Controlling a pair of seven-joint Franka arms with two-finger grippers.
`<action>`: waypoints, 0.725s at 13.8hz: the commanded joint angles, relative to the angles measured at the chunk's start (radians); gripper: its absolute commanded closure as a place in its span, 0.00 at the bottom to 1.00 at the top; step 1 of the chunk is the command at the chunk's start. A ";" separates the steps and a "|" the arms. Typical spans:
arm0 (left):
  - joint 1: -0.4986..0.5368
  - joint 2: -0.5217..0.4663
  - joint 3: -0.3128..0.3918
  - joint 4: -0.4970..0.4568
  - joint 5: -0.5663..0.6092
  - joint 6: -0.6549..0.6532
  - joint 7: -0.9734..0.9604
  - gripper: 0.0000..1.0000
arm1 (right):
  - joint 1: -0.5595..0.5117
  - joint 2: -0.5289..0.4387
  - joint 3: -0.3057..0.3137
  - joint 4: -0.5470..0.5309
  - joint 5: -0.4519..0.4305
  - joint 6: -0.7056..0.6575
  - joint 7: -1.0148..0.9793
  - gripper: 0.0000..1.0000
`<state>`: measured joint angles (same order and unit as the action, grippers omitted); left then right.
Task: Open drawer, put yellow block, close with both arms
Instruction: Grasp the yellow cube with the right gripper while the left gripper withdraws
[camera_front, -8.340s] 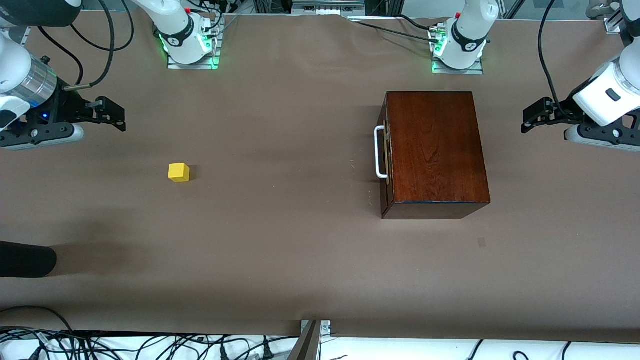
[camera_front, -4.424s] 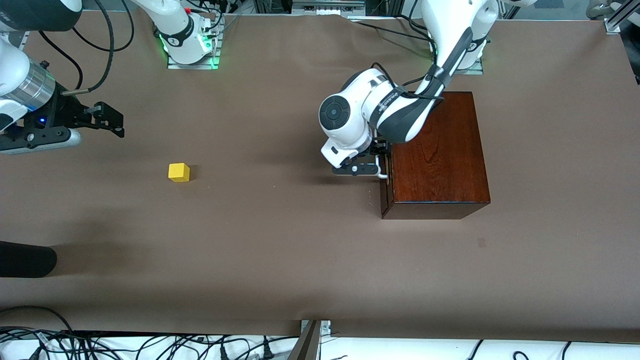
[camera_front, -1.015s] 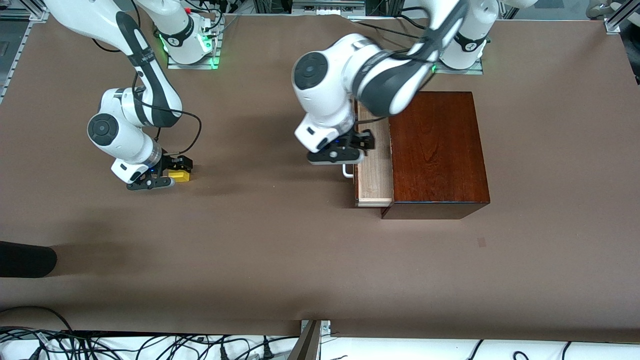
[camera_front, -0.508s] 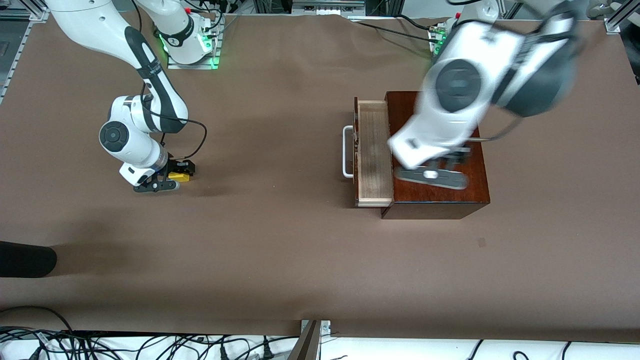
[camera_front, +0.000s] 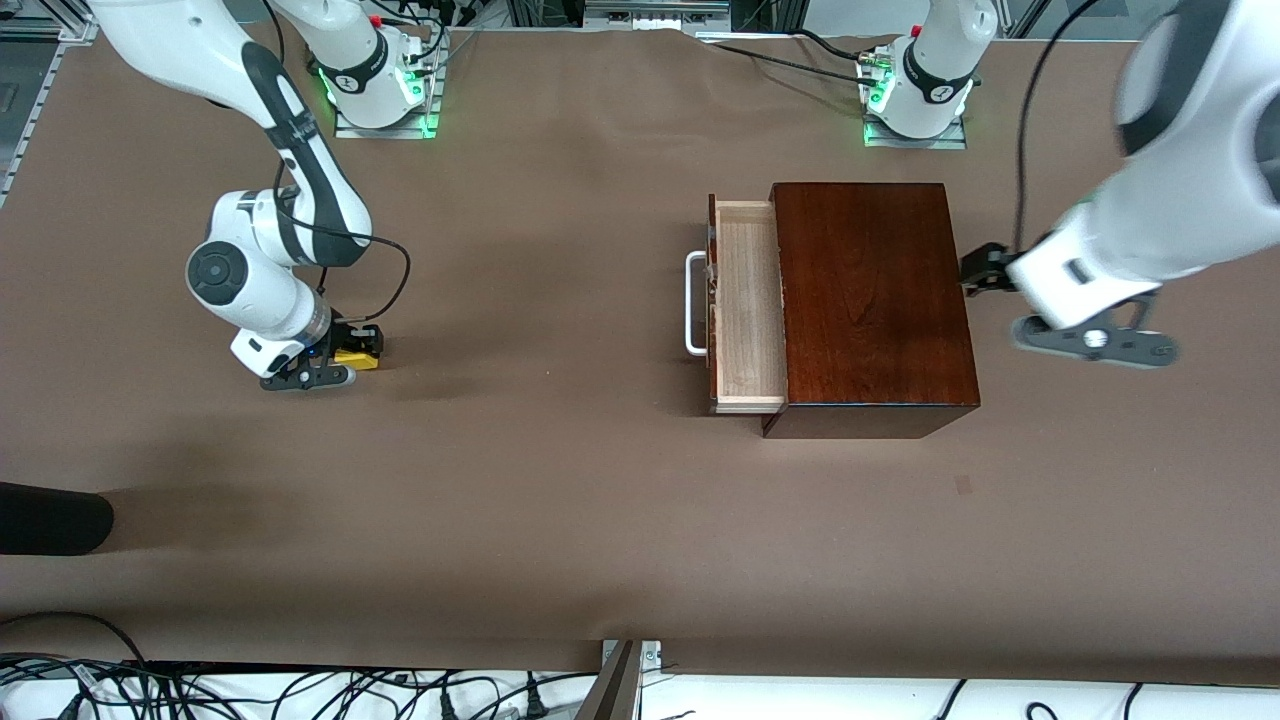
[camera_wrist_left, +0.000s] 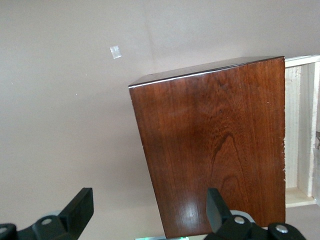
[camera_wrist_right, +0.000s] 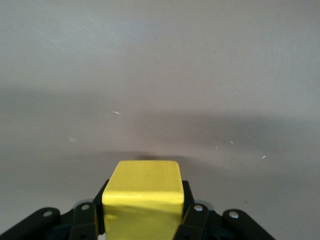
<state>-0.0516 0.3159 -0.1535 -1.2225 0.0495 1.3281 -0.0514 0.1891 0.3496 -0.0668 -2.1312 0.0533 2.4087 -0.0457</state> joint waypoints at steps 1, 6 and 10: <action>0.018 -0.162 0.121 -0.212 -0.124 0.108 0.035 0.00 | 0.001 -0.041 0.022 0.184 0.011 -0.281 -0.013 1.00; 0.038 -0.308 0.137 -0.436 -0.088 0.329 0.076 0.00 | 0.039 -0.027 0.128 0.459 0.003 -0.485 -0.020 1.00; 0.041 -0.310 0.135 -0.422 -0.005 0.254 0.081 0.00 | 0.209 -0.017 0.140 0.563 0.007 -0.528 -0.017 1.00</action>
<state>-0.0163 0.0266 -0.0147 -1.6241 0.0077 1.5956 0.0066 0.3211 0.3059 0.0768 -1.6321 0.0534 1.9071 -0.0519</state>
